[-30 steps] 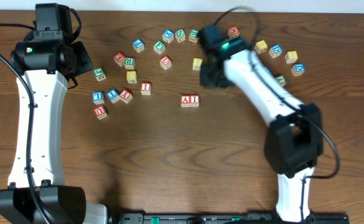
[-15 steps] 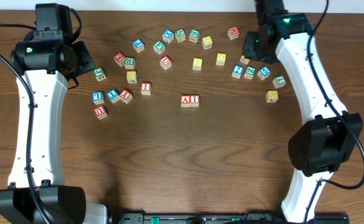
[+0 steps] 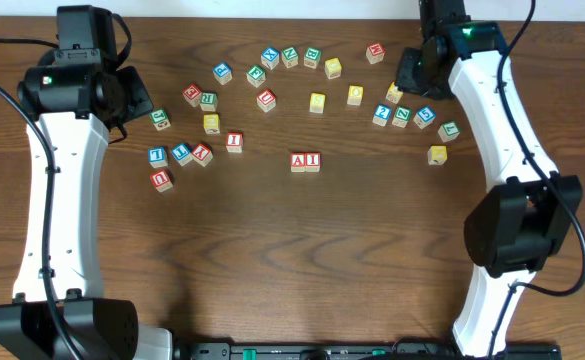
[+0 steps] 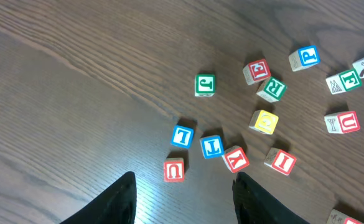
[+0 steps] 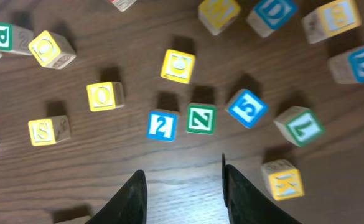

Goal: Spell out AI2
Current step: 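Swing the right gripper to the upper-right blocks above the blue 2, then lower and close the right gripper on the blue-numbered 2 block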

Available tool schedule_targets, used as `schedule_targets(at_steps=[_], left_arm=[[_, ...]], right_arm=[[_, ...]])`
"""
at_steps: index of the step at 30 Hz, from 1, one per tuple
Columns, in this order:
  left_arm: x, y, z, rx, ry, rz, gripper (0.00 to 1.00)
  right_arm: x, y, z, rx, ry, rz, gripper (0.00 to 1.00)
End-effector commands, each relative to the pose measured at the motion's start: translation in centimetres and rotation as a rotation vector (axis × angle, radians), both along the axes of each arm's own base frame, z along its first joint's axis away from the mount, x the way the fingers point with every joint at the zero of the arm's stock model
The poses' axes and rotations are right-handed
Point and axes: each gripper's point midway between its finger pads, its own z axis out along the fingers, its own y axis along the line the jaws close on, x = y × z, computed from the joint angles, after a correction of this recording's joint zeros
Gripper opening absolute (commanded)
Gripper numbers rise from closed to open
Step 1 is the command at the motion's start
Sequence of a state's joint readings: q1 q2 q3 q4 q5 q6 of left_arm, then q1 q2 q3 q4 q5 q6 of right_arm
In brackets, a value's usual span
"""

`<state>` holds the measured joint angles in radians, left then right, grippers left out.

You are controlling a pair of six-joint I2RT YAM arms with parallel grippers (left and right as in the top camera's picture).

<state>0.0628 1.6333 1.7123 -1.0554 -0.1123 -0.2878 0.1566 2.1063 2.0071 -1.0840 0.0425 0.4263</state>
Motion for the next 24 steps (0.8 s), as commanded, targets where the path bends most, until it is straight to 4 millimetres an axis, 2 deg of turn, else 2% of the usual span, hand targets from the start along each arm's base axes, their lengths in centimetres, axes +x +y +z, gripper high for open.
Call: schedule_targets(at_steps=[1, 9, 11, 14, 24], left_arm=[[-0.1, 0.0, -0.8, -0.004, 0.026, 0.004, 0.49], [-0.1, 0.0, -0.9, -0.004, 0.026, 0.004, 0.49], [-0.1, 0.0, -0.9, -0.004, 0.026, 0.004, 0.49], [-0.1, 0.0, -0.9, -0.004, 0.026, 0.004, 0.49], [-0.1, 0.0, -0.9, -0.004, 0.026, 0.004, 0.49]], right_arm=[[-0.1, 1.6, -2.9, 0.041, 0.063, -0.016, 0.34], [0.3, 2.9, -6.2, 0.045, 0.107, -0.033, 0.36], [0.5, 2.9, -6.5, 0.046, 0.105, -0.033, 0.44], [0.7, 2.9, -7.3, 0.045, 0.111, -0.034, 0.49], [0.8, 3.6, -10.5, 0.038, 0.153, -0.034, 0.49]])
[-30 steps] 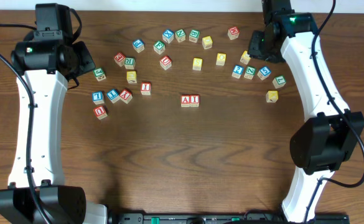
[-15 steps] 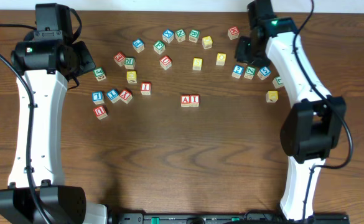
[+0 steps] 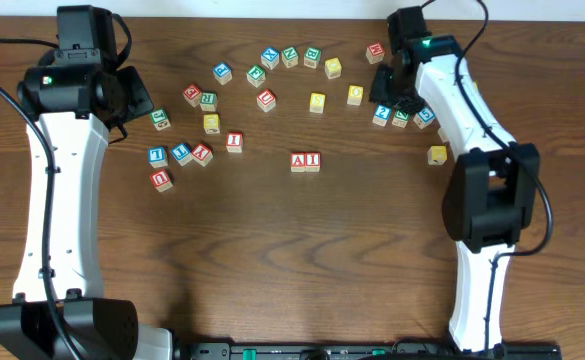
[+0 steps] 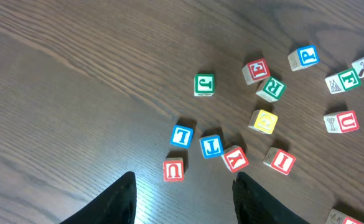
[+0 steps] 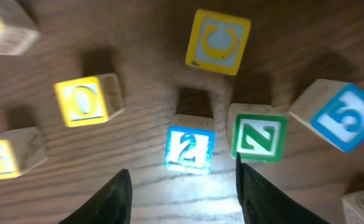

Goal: Spell out AI2
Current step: 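Lower and close the right gripper on the blue-numbered 2 block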

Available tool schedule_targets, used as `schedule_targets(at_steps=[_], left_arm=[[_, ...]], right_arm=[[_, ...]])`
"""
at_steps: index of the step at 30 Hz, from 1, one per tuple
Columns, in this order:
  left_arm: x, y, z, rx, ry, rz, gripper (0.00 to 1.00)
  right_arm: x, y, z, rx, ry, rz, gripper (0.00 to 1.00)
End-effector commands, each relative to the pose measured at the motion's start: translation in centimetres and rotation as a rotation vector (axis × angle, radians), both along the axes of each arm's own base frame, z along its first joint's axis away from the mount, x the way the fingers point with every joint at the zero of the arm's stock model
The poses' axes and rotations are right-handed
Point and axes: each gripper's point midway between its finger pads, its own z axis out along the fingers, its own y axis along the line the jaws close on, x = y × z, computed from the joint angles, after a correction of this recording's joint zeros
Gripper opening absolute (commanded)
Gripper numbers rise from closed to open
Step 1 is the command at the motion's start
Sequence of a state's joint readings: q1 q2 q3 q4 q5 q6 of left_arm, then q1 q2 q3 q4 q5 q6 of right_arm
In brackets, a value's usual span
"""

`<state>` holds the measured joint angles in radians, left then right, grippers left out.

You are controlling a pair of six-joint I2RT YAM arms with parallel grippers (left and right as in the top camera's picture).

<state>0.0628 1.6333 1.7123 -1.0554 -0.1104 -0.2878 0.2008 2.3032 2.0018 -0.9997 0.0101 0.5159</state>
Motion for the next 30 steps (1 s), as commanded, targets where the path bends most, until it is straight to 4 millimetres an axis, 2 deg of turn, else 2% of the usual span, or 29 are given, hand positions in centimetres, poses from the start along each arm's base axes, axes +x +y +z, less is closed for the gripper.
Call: schedule_targets(at_steps=[1, 5, 22, 30], left_arm=[[-0.1, 0.0, -0.8, -0.002, 0.026, 0.005, 0.49], [-0.1, 0.0, -0.8, -0.002, 0.026, 0.005, 0.49], [-0.1, 0.0, -0.8, -0.002, 0.026, 0.005, 0.49], [-0.2, 0.0, -0.9, -0.002, 0.03, 0.005, 0.49]], right_arm=[[-0.3, 0.5, -1.8, -0.001, 0.033, -0.003, 0.48], [-0.2, 0.6, -2.5, -0.002, 0.039, -0.003, 0.47], [-0.1, 1.3, -2.7, -0.003, 0.03, 0.012, 0.44], [-0.2, 0.7, -3.0, -0.039, 0.032, 0.003, 0.43]])
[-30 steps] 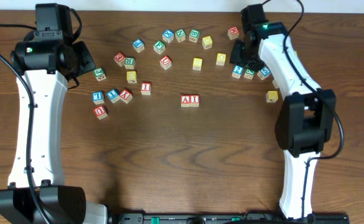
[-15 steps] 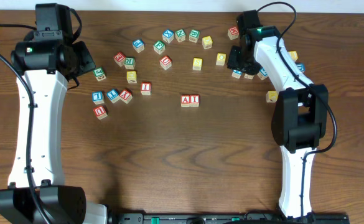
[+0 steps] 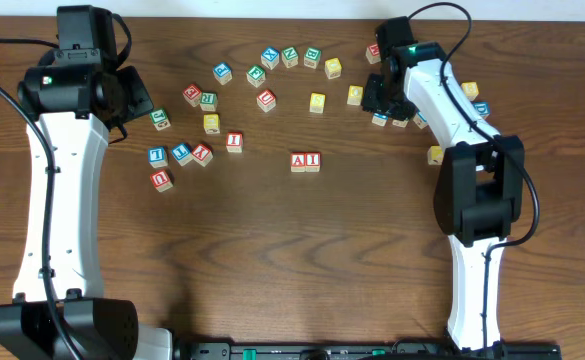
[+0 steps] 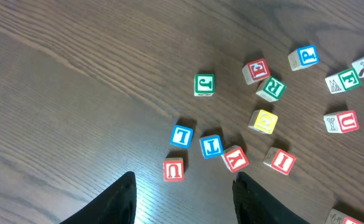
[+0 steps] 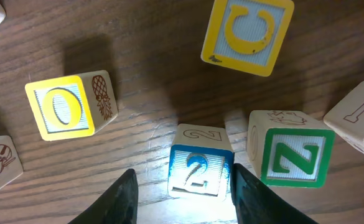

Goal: Spell out AI2
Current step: 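Lower and close the right gripper on the blue-numbered 2 block, then carry the 2 block and set it right of the I block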

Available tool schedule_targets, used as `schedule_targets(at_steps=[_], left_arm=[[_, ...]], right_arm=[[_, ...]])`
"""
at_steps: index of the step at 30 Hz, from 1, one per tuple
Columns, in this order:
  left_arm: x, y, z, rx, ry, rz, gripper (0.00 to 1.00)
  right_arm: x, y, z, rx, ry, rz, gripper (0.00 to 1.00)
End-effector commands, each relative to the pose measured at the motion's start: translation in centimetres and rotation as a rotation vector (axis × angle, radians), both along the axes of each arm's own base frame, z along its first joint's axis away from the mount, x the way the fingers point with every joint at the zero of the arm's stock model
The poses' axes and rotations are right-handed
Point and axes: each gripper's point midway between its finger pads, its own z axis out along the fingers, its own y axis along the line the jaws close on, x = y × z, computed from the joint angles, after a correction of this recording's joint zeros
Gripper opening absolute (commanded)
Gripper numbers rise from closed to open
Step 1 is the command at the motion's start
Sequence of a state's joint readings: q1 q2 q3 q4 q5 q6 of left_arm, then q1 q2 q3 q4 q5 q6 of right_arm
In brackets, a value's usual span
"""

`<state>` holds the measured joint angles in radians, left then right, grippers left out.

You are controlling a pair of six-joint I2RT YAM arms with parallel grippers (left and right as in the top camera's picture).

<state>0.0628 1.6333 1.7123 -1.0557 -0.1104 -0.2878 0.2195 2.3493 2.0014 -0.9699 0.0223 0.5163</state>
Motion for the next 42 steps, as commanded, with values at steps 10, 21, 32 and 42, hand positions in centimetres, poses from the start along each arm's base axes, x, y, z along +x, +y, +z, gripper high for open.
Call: schedule_targets(at_steps=[10, 21, 32, 42], left_arm=[[-0.2, 0.0, -0.9, -0.002, 0.03, 0.004, 0.49], [-0.2, 0.0, -0.9, -0.002, 0.031, 0.004, 0.49], [-0.2, 0.0, -0.9, -0.003, 0.033, 0.004, 0.49], [-0.2, 0.0, -0.9, -0.003, 0.033, 0.005, 0.49]], right_arm=[[-1.2, -0.2, -3.5, -0.028, 0.032, -0.01, 0.4], [-0.3, -0.2, -3.4, -0.044, -0.01, 0.084, 0.3], [-1.1, -0.3, -2.2, -0.063, 0.006, 0.166, 0.21], [-4.1, 1.6, 2.4, 0.008, 0.044, 0.224, 0.19]])
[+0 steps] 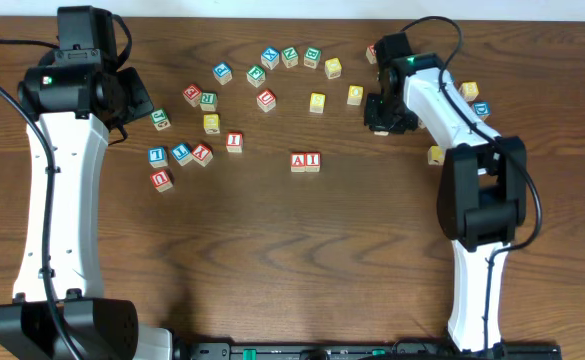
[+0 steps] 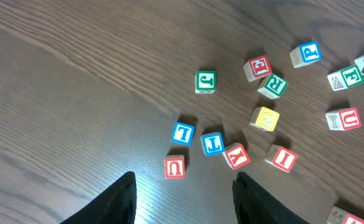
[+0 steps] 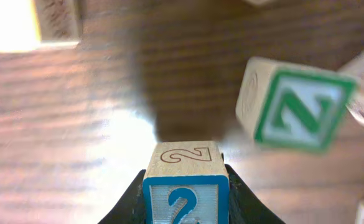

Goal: Spell out AI2
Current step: 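Carry the 2 block and set it right of the I block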

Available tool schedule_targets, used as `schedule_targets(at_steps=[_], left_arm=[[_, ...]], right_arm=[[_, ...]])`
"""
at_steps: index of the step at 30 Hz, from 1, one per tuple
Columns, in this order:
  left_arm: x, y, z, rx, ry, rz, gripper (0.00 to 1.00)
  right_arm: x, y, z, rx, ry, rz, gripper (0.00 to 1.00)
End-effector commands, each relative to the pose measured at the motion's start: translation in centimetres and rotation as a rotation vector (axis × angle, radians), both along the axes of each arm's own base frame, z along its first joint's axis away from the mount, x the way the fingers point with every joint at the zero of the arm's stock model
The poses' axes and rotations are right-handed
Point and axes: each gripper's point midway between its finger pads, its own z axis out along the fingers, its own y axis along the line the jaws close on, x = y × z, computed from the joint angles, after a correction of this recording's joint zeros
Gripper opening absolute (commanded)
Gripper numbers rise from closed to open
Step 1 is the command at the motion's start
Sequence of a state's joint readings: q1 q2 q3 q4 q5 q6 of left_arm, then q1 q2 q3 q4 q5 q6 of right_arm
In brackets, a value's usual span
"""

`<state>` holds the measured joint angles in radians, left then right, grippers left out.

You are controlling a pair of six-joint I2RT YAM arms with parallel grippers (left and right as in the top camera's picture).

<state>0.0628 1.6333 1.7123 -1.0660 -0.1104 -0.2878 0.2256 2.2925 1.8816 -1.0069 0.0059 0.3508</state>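
The red A block and red I block sit side by side at the table's middle, reading AI. My right gripper is behind and to the right of them, shut on the blue 2 block, which fills the gap between its fingers; overhead, the gripper hides the block. The table under it looks blurred. At the far left, my left gripper hangs open over bare wood, with a red U block just beyond its fingers.
A green Z block lies just right of the held block. Loose letter blocks are strewn along the back, with another group at the left. One yellow block sits by the right arm.
My right gripper stood open astride the 2 block on the table; now it is shut on it, and the neighbouring blocks sit farther off in its view. The left arm has barely moved.
My right gripper was open at the back right, high over the blocks with the 2 ahead of its fingers. It then stood lower and closer to the 2, then astride it, and now grips it. A and I stayed together at centre; the left arm stayed still.
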Motion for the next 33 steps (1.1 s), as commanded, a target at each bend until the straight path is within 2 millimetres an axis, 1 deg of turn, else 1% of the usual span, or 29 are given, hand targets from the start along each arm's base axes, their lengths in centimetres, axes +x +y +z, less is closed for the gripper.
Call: schedule_targets(at_steps=[1, 3, 6, 9, 11, 14, 19, 26, 27, 30, 33], left_arm=[[0.0, 0.0, -0.8, -0.002, 0.022, 0.005, 0.49], [0.0, 0.0, -0.8, -0.002, 0.022, 0.005, 0.49], [0.0, 0.0, -0.8, -0.002, 0.022, 0.005, 0.49], [0.0, 0.0, -0.8, -0.002, 0.022, 0.005, 0.49], [0.0, 0.0, -0.8, -0.002, 0.022, 0.005, 0.49], [0.0, 0.0, -0.8, -0.002, 0.022, 0.005, 0.49], [0.0, 0.0, -0.8, -0.002, 0.022, 0.005, 0.49], [0.0, 0.0, -0.8, -0.002, 0.022, 0.005, 0.49], [0.0, 0.0, -0.8, -0.002, 0.022, 0.005, 0.49], [0.0, 0.0, -0.8, -0.002, 0.02, 0.005, 0.49], [0.1, 0.0, -0.8, -0.002, 0.019, 0.005, 0.49]], right_arm=[[-0.9, 2.4, 3.4, 0.065, -0.028, 0.061, 0.19], [-2.3, 3.7, 3.3, 0.086, 0.018, 0.088, 0.18], [-4.1, 4.8, 2.7, 0.074, 0.076, 0.118, 0.18], [-6.0, 6.4, 2.0, 0.067, 0.121, 0.153, 0.2], [-7.1, 7.6, 1.5, 0.066, 0.144, 0.168, 0.2], [-8.2, 8.9, 0.8, 0.06, 0.161, 0.175, 0.2], [-8.7, 10.2, -0.4, 0.059, 0.146, 0.194, 0.19], [-8.3, 10.1, -1.4, 0.037, 0.113, 0.163, 0.2], [-8.2, 10.1, -1.5, 0.038, 0.107, 0.163, 0.2], [-7.9, 10.2, -1.5, 0.038, 0.093, 0.163, 0.26], [-7.9, 10.5, -1.4, 0.041, 0.089, 0.17, 0.28]])
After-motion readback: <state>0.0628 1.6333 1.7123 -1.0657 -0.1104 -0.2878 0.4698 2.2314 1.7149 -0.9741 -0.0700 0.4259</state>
